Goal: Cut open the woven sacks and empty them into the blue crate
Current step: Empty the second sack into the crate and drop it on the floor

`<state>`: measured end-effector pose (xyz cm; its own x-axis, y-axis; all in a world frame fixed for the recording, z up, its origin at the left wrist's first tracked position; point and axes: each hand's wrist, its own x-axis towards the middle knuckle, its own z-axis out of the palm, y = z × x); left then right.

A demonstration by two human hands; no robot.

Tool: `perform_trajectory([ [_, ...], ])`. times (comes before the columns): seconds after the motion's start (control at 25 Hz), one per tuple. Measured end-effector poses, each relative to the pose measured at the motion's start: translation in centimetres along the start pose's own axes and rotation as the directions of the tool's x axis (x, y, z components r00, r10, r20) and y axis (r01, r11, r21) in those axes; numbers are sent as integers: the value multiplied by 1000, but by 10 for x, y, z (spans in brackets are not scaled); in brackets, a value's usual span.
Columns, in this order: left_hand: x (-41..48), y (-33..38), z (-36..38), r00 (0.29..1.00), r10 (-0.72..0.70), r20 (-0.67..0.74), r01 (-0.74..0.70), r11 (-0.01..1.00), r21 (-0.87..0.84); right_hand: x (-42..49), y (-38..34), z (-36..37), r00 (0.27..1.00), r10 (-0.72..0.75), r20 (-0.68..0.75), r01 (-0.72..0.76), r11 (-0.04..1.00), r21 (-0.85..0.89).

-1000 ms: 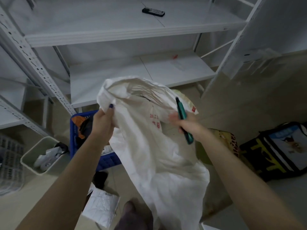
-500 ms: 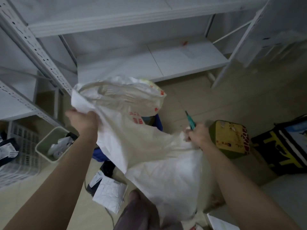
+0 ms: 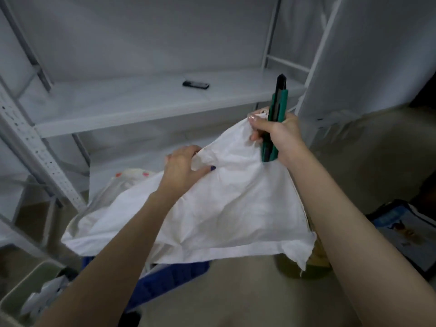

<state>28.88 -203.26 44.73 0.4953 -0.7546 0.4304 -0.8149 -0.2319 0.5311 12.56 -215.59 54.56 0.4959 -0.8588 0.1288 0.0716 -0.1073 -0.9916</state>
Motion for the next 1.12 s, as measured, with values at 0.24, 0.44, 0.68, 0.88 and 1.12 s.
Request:
perform_trajectory([
  [0.24, 72, 87, -56, 949, 294, -115, -303, 951, -64, 4, -88, -58, 934, -279, -222, 289, 957, 14],
  [0.44, 98, 148, -80, 959, 262, 111, -257, 965, -55, -2, -158, -96, 814, -460, -354, 512, 857, 63],
  [0.68, 105, 208, -72, 955, 297, 14, -294, 952, -89, -5, -197, -133, 727, -555, -405, 618, 785, 34],
  [0.88, 84, 205, -38, 931, 316, 180, -296, 946, -128, -5, -193, -152, 760, -509, -405, 510, 852, -114],
  [1.12, 55, 206, 1, 962, 181, 205, -102, 934, -343, -5, -166, -121, 719, -636, -280, 566, 770, -294],
])
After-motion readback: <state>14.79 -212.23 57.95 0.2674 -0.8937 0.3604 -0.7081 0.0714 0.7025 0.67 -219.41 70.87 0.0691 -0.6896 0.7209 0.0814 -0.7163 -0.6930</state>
